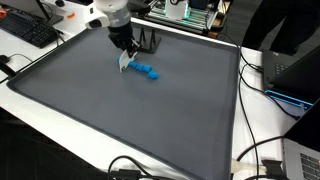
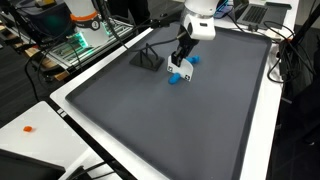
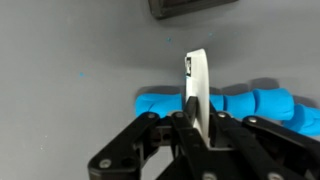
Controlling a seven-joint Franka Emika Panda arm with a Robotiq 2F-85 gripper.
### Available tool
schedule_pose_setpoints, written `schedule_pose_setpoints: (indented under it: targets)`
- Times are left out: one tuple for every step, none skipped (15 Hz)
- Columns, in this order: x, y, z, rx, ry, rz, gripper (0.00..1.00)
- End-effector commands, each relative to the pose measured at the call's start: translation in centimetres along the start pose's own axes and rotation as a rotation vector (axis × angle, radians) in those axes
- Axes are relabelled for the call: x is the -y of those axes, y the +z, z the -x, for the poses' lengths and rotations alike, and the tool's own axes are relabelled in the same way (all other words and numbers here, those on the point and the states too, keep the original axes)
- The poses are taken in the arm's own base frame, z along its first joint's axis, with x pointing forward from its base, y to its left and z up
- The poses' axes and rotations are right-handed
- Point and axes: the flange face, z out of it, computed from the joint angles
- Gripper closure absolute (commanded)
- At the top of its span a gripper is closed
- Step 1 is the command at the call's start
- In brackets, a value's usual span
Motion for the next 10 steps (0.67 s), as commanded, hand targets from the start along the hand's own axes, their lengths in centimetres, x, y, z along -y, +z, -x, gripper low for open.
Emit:
schedule_pose_setpoints:
  targets:
    - [0.4, 0.2, 1.0, 0.016, 0.000, -0.030, 0.98]
    - [0.3, 0.2, 1.0, 0.013, 0.006, -0.025, 0.98]
    - [0.1, 0.0, 1.0, 0.009, 0.008, -0.021, 0.98]
    - [-0.1, -0.2, 1.0, 0.005, 0.011, -0.018, 0.98]
    - [-0.2, -0.5, 1.1, 0.001, 0.014, -0.018, 0.98]
    - [-0.3, -0.7, 1.1, -0.002, 0.020, -0.017, 0.98]
    - [-0.4, -1.2, 1.3, -0.005, 0.030, -0.018, 0.98]
    - [-0.5, -1.5, 1.4, -0.011, 0.041, -0.020, 0.98]
    - [-0.6, -2.1, 1.7, -0.019, 0.053, -0.021, 0.98]
    - [-0.7, -2.7, 2.0, -0.025, 0.075, -0.025, 0.98]
